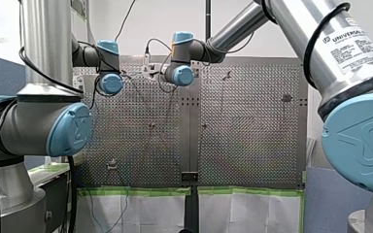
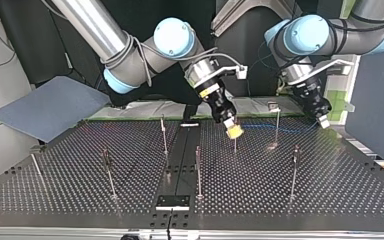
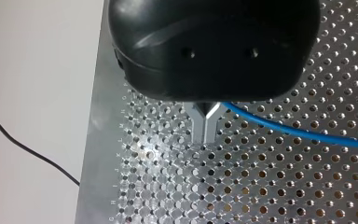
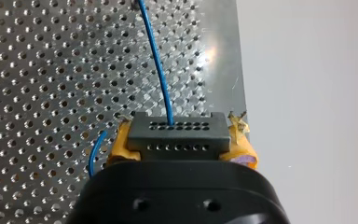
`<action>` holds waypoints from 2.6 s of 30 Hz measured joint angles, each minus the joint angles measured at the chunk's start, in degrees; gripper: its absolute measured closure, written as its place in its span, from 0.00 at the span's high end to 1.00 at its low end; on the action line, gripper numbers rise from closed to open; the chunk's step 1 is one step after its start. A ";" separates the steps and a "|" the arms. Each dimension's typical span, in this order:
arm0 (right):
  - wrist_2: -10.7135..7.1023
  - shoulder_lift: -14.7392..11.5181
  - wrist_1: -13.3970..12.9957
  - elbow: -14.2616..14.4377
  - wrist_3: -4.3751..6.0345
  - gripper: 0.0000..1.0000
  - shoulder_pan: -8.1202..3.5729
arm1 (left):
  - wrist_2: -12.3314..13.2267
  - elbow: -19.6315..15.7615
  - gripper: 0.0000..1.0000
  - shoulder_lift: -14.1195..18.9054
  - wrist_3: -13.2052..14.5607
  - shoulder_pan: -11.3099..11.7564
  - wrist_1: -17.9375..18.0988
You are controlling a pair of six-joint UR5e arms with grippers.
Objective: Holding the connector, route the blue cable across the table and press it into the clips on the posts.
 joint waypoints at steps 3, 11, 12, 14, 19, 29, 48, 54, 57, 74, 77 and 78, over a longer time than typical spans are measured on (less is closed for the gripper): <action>0.12 0.00 1.22 -0.99 0.15 0.00 0.11 | 0.73 0.07 0.00 0.52 -0.72 0.20 -1.03; 0.37 -0.08 3.65 -3.72 0.46 0.00 0.13 | 4.08 0.09 0.00 3.54 -3.09 -0.13 -2.30; 0.39 -0.12 3.78 -3.89 0.55 0.00 0.10 | 4.20 0.09 0.00 3.61 -3.22 -0.14 -2.57; 0.42 -0.21 4.18 -4.19 0.78 0.00 -0.02 | 4.31 0.09 0.00 3.65 -3.42 -0.20 -3.44; 0.43 -0.33 5.09 -5.15 1.27 0.00 -0.27 | 4.45 0.09 0.00 3.65 -3.71 -0.32 -5.31; 0.38 -0.35 5.50 -6.61 3.25 0.00 -0.43 | 7.86 0.09 0.00 3.70 -4.89 -0.26 -4.27; 0.31 -0.17 5.55 -6.65 5.29 0.00 -1.06 | 15.40 0.67 0.00 2.03 -11.52 1.74 1.93; 0.42 -0.03 5.62 -6.65 5.43 0.00 -1.22 | 15.41 1.49 0.00 0.88 -12.15 2.97 1.87; 0.43 -0.01 5.63 -6.64 5.54 0.00 -1.36 | 15.66 2.05 0.00 -0.43 -12.05 3.48 2.00; 0.27 0.21 5.36 -6.75 5.74 0.00 -2.49 | 20.80 4.06 0.00 -2.51 -13.33 6.27 4.39; 0.21 0.24 5.29 -7.04 5.73 0.00 -2.49 | 22.14 4.45 0.00 -2.77 -13.94 6.79 4.85; 0.20 0.26 5.26 -7.13 5.73 0.00 -2.49 | 22.54 4.64 0.00 -2.94 -14.12 6.94 5.02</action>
